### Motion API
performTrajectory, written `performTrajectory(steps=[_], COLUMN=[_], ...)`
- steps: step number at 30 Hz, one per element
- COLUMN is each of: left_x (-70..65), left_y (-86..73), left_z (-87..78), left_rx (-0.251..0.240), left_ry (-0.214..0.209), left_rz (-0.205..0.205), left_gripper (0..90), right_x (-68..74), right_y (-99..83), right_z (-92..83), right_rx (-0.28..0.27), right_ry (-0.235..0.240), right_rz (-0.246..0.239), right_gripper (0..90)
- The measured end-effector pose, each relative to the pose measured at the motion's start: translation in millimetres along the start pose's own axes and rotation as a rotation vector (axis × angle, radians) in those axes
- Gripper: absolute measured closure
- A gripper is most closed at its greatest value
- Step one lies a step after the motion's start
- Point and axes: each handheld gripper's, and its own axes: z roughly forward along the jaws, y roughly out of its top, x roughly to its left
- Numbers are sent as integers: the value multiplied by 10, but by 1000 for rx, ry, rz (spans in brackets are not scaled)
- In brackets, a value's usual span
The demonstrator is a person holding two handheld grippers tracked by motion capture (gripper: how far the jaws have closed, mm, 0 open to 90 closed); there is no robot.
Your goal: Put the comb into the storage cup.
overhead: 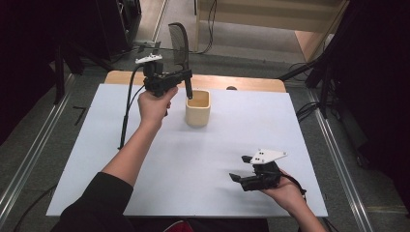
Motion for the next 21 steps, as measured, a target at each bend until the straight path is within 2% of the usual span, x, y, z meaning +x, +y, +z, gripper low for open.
performTrajectory(steps=[3,9,14,21], left_x=[12,29,29,55], left_y=[-14,-55,-73,-131], left_z=[64,203,262,335], left_rx=[9,17,-1,19], left_ry=[11,21,24,24], left_rz=[15,19,27,32], left_gripper=[738,738,738,737], right_x=[-3,11,14,1], right_y=[-1,6,6,9], right_z=[-5,2,6,2], right_rx=[-2,-9,-6,-12], right_ry=[-1,2,5,-1], right_rz=[-2,-11,-14,-6], right_gripper=[208,208,208,208])
